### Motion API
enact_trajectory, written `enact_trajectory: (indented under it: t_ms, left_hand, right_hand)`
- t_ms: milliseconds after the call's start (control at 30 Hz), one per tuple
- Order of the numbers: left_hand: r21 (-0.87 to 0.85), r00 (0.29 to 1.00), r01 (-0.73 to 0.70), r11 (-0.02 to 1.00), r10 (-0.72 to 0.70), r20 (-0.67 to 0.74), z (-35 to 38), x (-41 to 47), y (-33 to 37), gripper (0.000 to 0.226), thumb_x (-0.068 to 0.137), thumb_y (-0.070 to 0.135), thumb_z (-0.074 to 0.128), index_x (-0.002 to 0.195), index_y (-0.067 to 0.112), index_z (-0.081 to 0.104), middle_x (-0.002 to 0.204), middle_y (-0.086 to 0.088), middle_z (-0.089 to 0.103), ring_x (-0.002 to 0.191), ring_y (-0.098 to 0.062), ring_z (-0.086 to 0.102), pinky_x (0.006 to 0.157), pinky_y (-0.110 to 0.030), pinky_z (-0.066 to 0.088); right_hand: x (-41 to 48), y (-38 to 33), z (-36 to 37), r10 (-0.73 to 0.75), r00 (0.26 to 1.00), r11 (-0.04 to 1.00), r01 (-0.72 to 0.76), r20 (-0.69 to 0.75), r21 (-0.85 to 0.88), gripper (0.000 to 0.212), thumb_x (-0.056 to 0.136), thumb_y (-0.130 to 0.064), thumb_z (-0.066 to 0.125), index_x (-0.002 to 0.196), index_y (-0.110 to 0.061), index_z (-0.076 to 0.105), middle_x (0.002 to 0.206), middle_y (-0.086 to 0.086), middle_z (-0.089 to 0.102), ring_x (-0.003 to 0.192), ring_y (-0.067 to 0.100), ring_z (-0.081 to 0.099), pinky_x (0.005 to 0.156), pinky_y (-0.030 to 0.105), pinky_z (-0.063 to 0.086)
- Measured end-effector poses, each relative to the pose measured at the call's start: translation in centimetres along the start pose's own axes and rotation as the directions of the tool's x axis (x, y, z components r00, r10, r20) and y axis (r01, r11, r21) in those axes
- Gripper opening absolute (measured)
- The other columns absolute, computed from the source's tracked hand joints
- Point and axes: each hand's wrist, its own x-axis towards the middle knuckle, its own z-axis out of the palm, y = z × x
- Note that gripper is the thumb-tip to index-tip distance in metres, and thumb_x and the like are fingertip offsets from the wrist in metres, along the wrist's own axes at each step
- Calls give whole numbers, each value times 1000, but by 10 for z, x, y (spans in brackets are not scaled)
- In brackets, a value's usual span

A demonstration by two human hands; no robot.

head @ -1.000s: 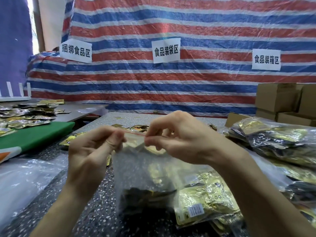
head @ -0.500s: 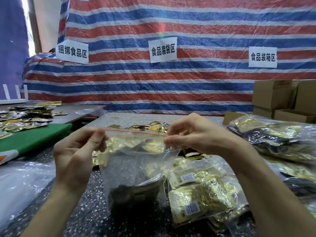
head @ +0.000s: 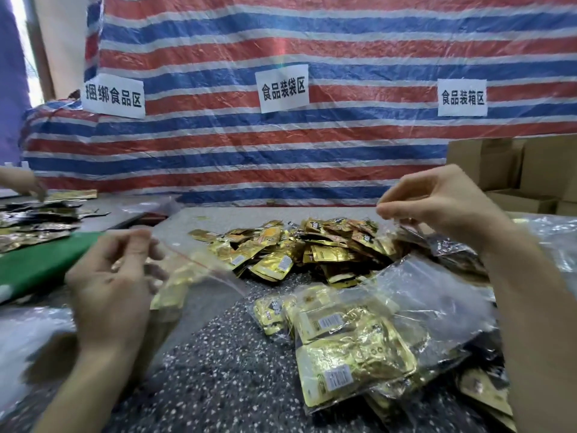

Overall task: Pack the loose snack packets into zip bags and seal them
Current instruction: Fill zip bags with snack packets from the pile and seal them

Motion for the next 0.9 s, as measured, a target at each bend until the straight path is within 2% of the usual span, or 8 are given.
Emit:
enact_trajectory:
  t_ms: [233,400,500,567,667,733,800,900]
  left_hand:
    - [-15,990,113,994,-111,91,83,-56,35,23,101,22,53,81,25,65,79,6,68,69,-23,69,59,-52,60]
    - [-135,926,241,961,-186,329,146,-98,55,24,102,21,49,82,24,63,82,6,68,73,-10,65,63,-18,54]
    - [-139,803,348,927,-218,555,168,-125,53,24,104,24,47,90,22,67,89,12,71,75,-5,65,67,-14,53]
    - [0,615,364,931,-240,751,171,-141,41,24,105,28,46,102,21,68,102,12,72,78,-14,64,73,-34,58]
    - [206,382,-19,978,-184,906,165,-154,19,21,103,26,49,115,25,66,109,-3,71,89,-19,66,96,-42,51]
    - [198,334,-53,979,-169,927,160,-155,10,18,101,29,52,112,32,65,95,1,72,75,-10,65,92,-33,52]
    - [171,308,98,980,-194,931,156,-153,8,12,99,31,57,107,32,65,71,12,67,56,0,59,65,-18,50]
    - [130,320,-126,983,-84,944,160,-152,2,13,97,30,58,106,28,67,56,10,59,49,9,52,54,-2,34]
  right_hand:
    - [1,-16,24,70,983,991,-48,172,-124,12,88,-30,75,83,-20,78,78,-5,77,63,2,66,62,22,47]
    - [3,-16,20,166,984,969,-151,66,-194,20,97,-25,65,82,-18,77,71,-4,76,53,1,63,57,24,49]
    - [5,-14,12,145,977,967,-173,-154,-187,22,97,-22,62,79,-18,74,65,-5,74,49,2,61,57,28,48]
    - [4,-15,6,119,971,976,-153,-209,-155,21,96,-24,62,79,-19,74,65,-8,73,52,5,62,59,29,48]
    - [1,-20,8,124,988,979,-137,-91,-150,19,97,-29,62,84,-21,73,67,-15,72,53,1,64,57,25,46]
    - [1,-23,17,145,989,974,-141,6,-178,20,97,-31,62,84,-21,74,68,-13,73,58,3,66,59,25,47]
    - [3,-26,30,149,987,971,-134,64,-198,21,97,-31,63,85,-19,75,72,-7,74,64,7,66,61,27,50]
    - [4,-28,48,144,980,968,-111,140,-224,20,98,-31,62,87,-18,74,80,-3,75,71,12,69,66,31,58]
